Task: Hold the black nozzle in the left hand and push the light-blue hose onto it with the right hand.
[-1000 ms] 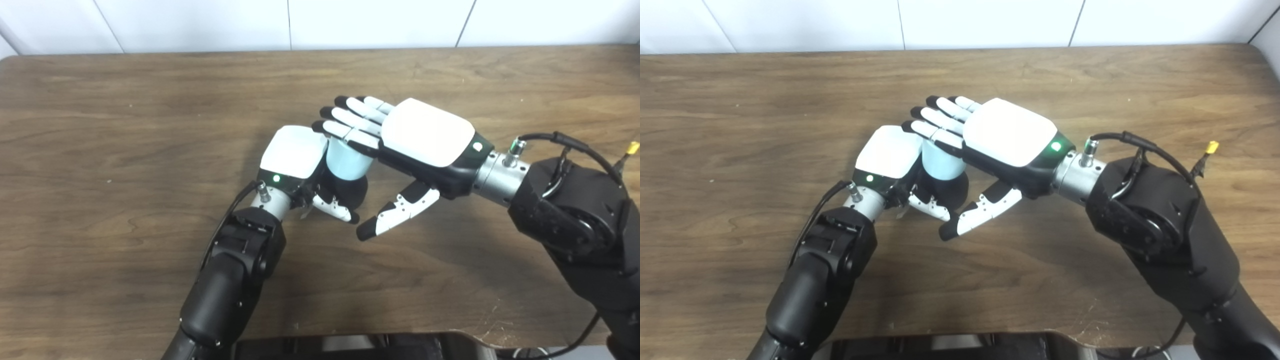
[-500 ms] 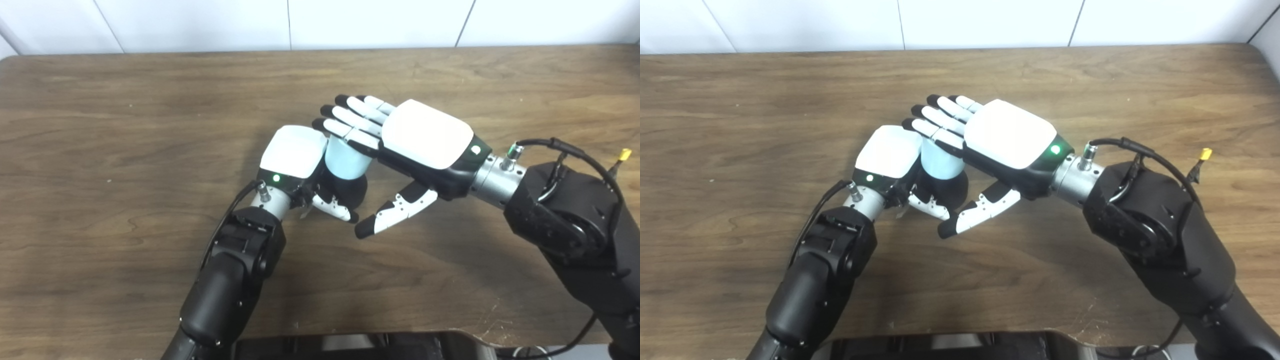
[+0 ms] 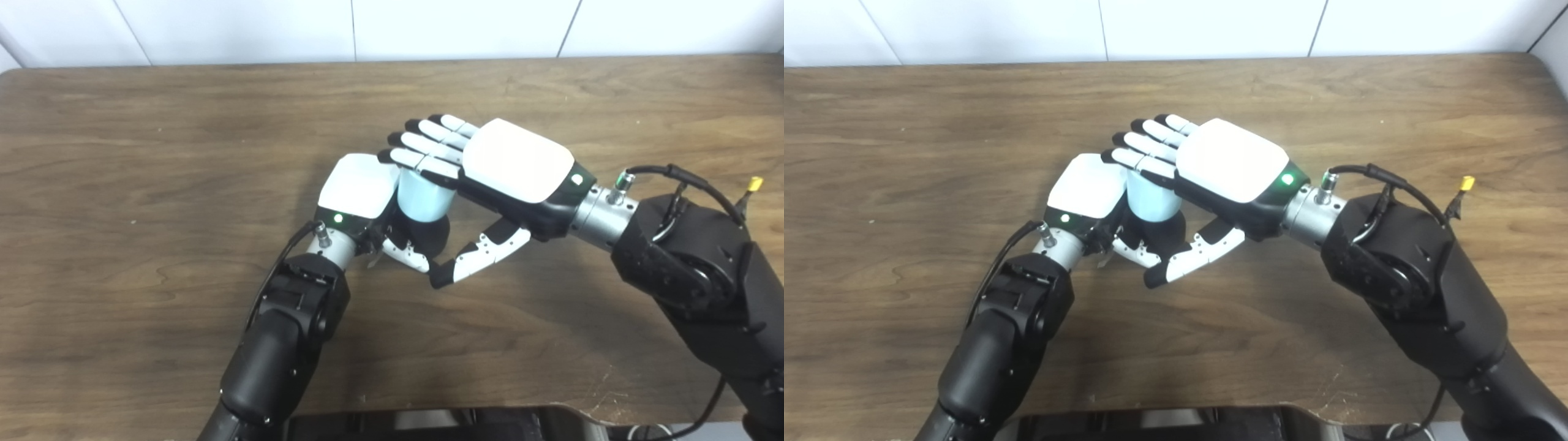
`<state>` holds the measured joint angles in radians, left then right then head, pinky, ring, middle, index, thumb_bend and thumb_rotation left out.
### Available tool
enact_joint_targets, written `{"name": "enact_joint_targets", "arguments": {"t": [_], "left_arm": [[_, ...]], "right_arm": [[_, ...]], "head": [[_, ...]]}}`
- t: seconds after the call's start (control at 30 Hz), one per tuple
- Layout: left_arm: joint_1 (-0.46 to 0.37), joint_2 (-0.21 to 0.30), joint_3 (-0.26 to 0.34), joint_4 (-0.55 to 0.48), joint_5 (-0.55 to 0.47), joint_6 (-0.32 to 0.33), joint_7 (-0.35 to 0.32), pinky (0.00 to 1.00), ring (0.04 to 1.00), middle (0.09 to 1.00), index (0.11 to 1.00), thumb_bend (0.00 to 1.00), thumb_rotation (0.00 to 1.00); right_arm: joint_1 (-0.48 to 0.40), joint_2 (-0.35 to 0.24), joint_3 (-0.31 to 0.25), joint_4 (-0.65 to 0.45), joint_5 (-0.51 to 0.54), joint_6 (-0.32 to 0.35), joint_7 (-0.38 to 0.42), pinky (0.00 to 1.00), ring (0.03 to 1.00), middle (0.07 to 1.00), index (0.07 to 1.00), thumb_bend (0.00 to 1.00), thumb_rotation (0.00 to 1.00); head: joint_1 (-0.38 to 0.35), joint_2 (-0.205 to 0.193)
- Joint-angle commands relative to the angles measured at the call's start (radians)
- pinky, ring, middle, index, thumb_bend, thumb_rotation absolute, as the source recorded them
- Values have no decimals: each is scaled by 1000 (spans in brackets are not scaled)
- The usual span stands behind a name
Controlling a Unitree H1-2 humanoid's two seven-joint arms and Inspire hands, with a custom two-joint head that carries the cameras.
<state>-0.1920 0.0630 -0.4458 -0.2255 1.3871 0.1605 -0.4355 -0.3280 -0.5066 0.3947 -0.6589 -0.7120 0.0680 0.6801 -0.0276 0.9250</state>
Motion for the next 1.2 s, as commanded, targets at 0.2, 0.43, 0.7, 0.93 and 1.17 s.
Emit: {"name": "enact_joint_targets", "arguments": {"t": [0.2, 0.43, 0.7, 0.93, 1.17], "left_arm": [[-21, -6, -2, -13, 32, 18, 3, 663, 607, 531, 456, 520, 0], [-26, -7, -10, -14, 43, 24, -15, 664, 613, 532, 456, 520, 0], [-22, -4, -3, -12, 10, 25, 4, 653, 604, 529, 459, 520, 0], [-23, -2, -10, -10, 30, 27, 5, 629, 603, 538, 452, 518, 0], [-14, -2, 1, -15, -6, 25, 35, 646, 599, 535, 452, 519, 0]], "right_arm": [[-29, -39, 58, 22, 46, 59, 172, 958, 842, 810, 823, 722, 1000], [-52, -40, 51, 19, 63, 70, 164, 961, 837, 804, 813, 713, 1000], [-81, -38, -19, -21, 121, 109, 121, 920, 837, 811, 838, 682, 1000], [-103, -3, -156, -15, 272, 133, 34, 900, 887, 890, 907, 637, 1000], [-91, 32, -255, 23, 339, 152, -41, 805, 902, 916, 930, 573, 1000]], "head": [[1, 0], [2, 1], [4, -4], [10, -5], [10, -6]]}}
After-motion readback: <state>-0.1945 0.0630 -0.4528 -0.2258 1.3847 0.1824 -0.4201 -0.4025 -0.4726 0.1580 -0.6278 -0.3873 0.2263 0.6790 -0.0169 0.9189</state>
